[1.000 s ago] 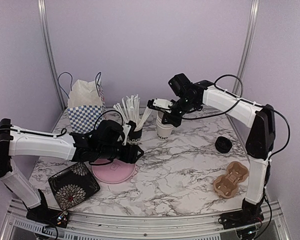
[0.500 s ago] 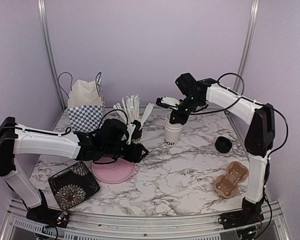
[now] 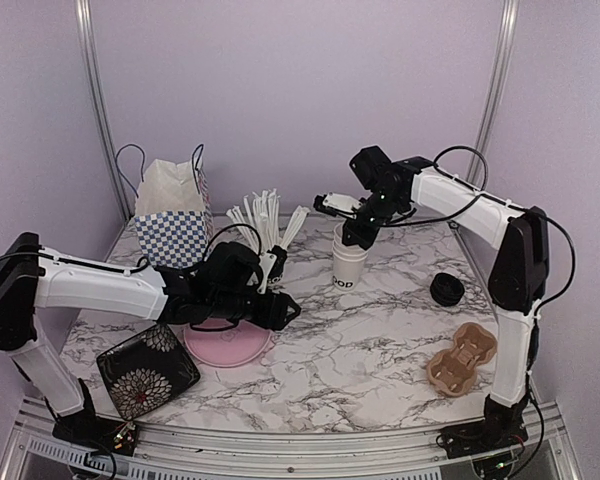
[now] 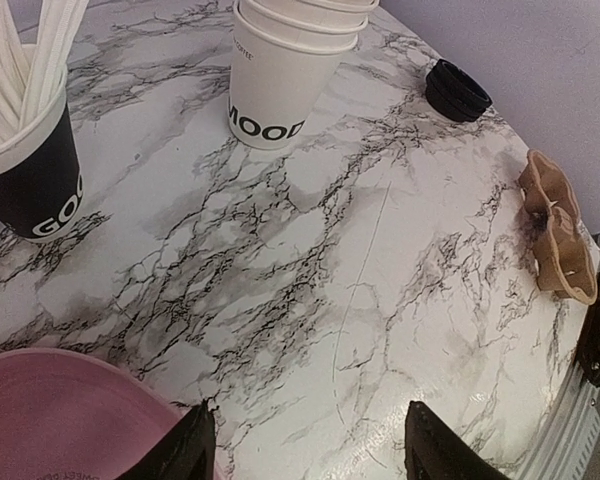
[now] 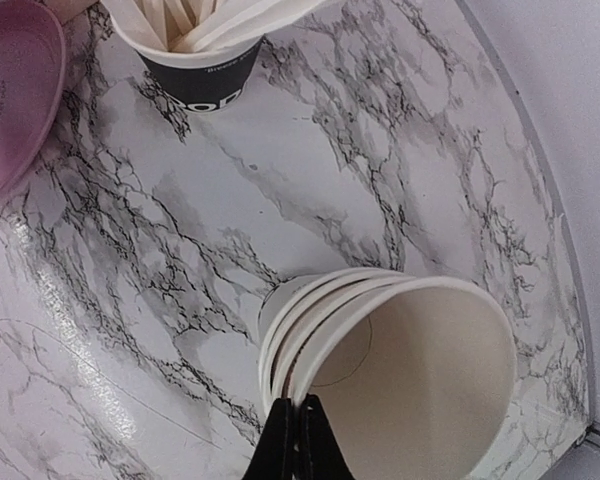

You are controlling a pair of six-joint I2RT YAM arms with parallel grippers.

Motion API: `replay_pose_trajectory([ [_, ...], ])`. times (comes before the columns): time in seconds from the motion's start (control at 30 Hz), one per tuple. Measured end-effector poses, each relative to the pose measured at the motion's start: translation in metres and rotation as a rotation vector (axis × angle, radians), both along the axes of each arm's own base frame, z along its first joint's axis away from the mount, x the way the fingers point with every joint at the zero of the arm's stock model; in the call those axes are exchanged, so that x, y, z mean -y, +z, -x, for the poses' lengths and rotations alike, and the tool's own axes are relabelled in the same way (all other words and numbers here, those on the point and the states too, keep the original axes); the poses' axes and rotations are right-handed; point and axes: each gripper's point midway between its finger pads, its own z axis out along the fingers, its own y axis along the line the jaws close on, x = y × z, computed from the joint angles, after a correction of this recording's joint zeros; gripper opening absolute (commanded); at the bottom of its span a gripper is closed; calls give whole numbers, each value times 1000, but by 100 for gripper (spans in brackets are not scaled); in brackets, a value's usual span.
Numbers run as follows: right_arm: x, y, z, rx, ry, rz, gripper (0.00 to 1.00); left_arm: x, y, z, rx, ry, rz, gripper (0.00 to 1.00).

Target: Pack the takeout coffee

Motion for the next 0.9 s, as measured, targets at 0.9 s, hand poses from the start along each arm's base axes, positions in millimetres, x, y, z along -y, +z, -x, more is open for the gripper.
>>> replay_pose_trajectory([
  [0.9, 14, 85, -5, 88, -1, -193, 0, 14, 3, -7, -1, 3, 26, 65],
])
